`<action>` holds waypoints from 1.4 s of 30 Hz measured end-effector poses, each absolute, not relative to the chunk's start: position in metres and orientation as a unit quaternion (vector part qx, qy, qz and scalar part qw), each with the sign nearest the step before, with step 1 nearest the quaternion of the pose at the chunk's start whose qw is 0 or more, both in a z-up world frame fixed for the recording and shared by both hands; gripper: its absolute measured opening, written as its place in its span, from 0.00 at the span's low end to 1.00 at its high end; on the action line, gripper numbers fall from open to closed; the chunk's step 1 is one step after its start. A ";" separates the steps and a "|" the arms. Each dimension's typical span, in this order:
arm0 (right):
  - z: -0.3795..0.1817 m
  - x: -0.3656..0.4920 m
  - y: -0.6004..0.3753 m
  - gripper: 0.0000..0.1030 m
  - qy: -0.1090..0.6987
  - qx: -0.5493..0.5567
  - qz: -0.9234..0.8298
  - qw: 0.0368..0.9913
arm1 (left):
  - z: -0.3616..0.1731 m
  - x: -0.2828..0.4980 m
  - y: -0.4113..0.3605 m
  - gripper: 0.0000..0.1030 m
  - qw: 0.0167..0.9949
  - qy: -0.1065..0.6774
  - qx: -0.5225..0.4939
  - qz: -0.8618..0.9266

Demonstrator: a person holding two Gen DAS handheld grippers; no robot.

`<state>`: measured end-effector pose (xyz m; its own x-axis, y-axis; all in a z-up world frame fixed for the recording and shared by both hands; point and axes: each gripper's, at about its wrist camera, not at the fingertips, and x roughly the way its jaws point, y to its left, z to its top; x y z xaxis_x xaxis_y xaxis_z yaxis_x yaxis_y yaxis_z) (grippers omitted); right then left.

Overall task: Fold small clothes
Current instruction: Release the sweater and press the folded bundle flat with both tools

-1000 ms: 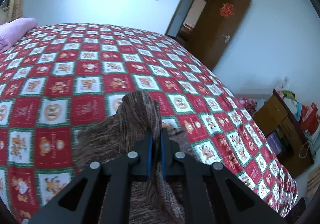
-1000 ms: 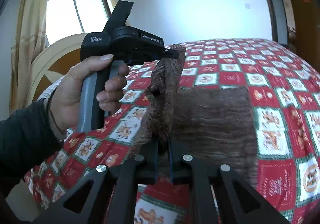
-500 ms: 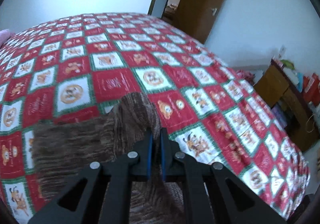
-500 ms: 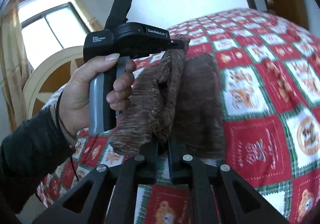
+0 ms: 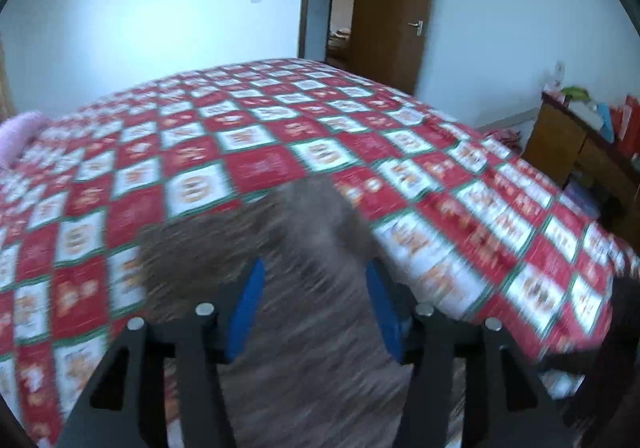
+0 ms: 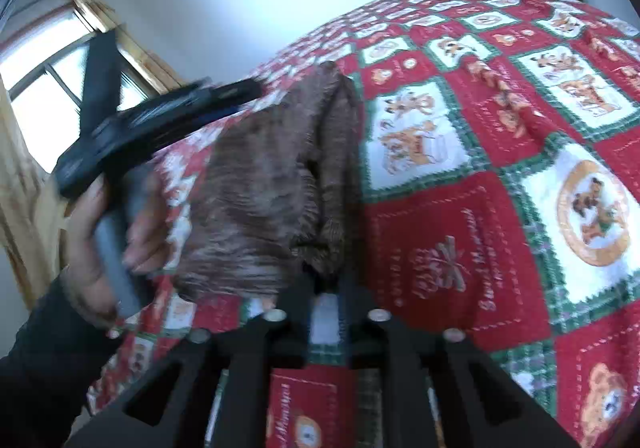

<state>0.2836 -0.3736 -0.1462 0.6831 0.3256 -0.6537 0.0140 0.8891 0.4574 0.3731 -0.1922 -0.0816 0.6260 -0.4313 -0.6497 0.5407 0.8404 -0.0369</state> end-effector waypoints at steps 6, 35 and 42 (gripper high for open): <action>-0.101 0.264 -0.360 0.45 0.301 0.139 0.031 0.943 | -0.112 0.344 -0.137 0.58 0.909 0.331 0.099 -0.232; -0.086 0.446 -0.189 0.44 0.384 -0.159 0.162 0.895 | -0.153 0.338 -0.091 0.83 0.871 0.420 -0.044 -0.251; -0.133 0.499 -0.186 0.46 0.431 -0.126 0.157 0.879 | -0.153 0.337 -0.094 0.89 0.868 0.420 -0.039 -0.261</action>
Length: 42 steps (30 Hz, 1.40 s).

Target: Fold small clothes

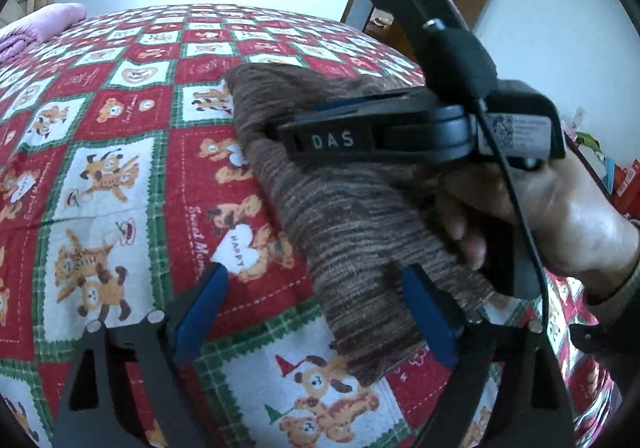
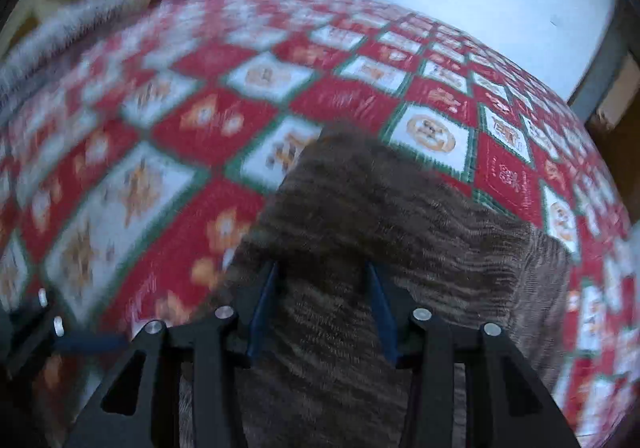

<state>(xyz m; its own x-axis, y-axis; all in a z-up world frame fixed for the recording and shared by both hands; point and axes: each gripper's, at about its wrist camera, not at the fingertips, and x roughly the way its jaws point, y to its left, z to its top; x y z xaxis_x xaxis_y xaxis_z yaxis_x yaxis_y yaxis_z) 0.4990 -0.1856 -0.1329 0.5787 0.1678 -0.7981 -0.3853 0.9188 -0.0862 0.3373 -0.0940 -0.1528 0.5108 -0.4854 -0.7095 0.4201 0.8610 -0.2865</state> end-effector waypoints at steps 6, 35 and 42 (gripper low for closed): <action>-0.103 0.479 -0.223 0.48 0.404 -0.023 0.202 0.892 | -0.138 0.339 -0.077 0.89 0.880 0.397 -0.080 -0.247; -0.147 0.462 -0.394 0.49 0.397 0.187 0.096 0.893 | -0.156 0.383 -0.111 1.00 0.891 0.417 -0.017 -0.176; -0.159 0.467 -0.412 0.49 0.394 0.251 0.120 0.876 | -0.157 0.384 -0.111 1.00 0.891 0.417 -0.020 -0.181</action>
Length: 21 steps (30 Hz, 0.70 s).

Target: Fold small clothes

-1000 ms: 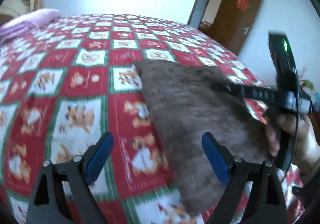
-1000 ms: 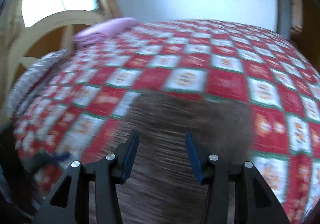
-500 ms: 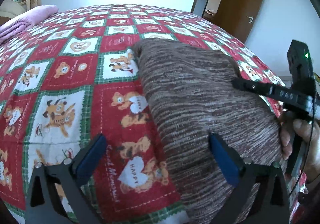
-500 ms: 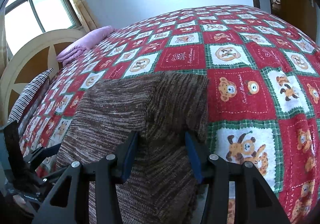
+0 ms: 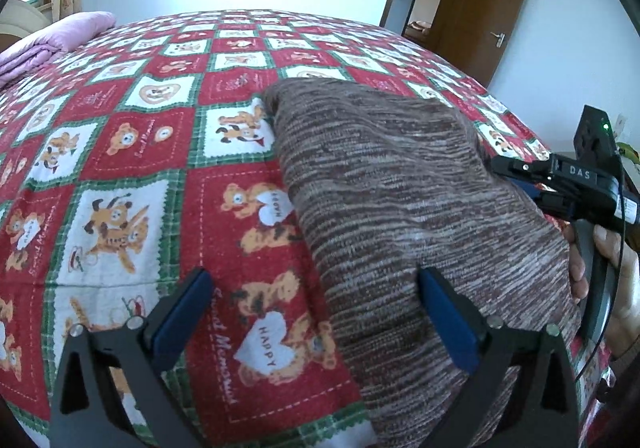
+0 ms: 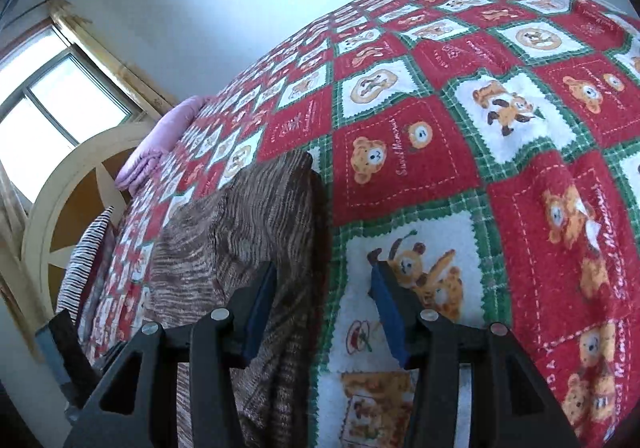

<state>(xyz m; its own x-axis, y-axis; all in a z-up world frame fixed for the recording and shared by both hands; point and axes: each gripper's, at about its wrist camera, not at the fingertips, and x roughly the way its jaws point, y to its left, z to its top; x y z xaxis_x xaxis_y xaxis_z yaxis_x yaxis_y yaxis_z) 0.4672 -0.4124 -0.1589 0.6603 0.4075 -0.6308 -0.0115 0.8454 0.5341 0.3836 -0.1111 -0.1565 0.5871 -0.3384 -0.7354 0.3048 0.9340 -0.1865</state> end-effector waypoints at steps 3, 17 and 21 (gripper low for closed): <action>-0.158 0.473 -0.408 0.49 0.394 0.243 0.126 0.878 | -0.156 0.383 -0.111 1.00 0.890 0.415 -0.023 -0.186; -0.163 0.504 -0.396 0.50 0.389 0.259 0.180 0.866 | -0.154 0.382 -0.109 0.91 0.876 0.407 -0.058 -0.254; -0.164 0.504 -0.398 0.49 0.379 0.271 0.203 0.861 | -0.154 0.381 -0.111 0.83 0.870 0.407 -0.061 -0.271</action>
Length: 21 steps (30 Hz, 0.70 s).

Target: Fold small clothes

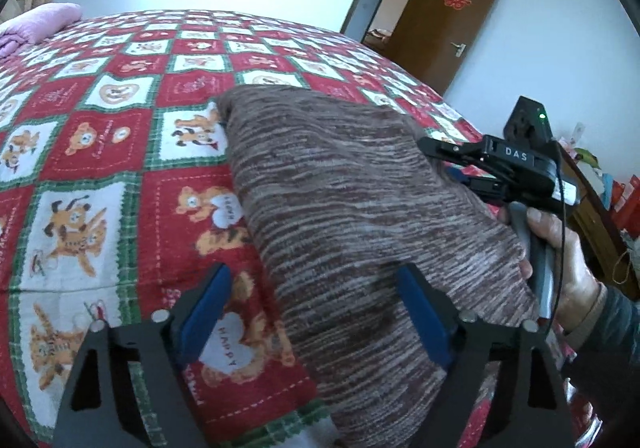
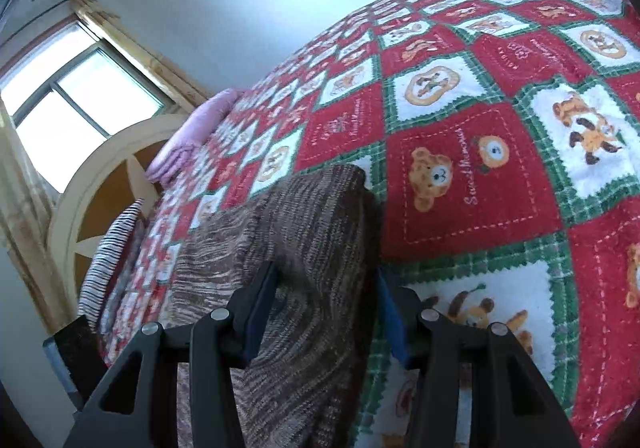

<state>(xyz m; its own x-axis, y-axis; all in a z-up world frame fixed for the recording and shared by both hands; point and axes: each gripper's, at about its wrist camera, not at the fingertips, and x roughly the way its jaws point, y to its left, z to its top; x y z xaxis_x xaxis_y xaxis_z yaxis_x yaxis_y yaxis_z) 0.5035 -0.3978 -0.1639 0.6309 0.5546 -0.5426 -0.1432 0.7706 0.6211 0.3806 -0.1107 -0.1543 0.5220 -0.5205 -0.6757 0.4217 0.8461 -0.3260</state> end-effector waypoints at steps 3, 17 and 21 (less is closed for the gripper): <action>-0.167 0.506 -0.398 0.49 0.383 0.277 0.211 0.856 | -0.154 0.380 -0.114 0.73 0.863 0.408 -0.061 -0.291; -0.174 0.512 -0.391 0.35 0.392 0.285 0.227 0.845 | -0.156 0.381 -0.120 0.71 0.859 0.416 -0.049 -0.292; -0.176 0.510 -0.392 0.28 0.390 0.289 0.238 0.841 | -0.156 0.381 -0.122 0.69 0.859 0.419 -0.041 -0.290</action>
<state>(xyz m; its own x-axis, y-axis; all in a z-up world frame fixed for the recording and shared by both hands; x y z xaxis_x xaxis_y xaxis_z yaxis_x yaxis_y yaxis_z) 0.5097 -0.3920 -0.1755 0.5826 0.6253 -0.5192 -0.1748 0.7202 0.6713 0.3810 -0.1224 -0.1560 0.4804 -0.5329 -0.6966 0.4633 0.8286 -0.3143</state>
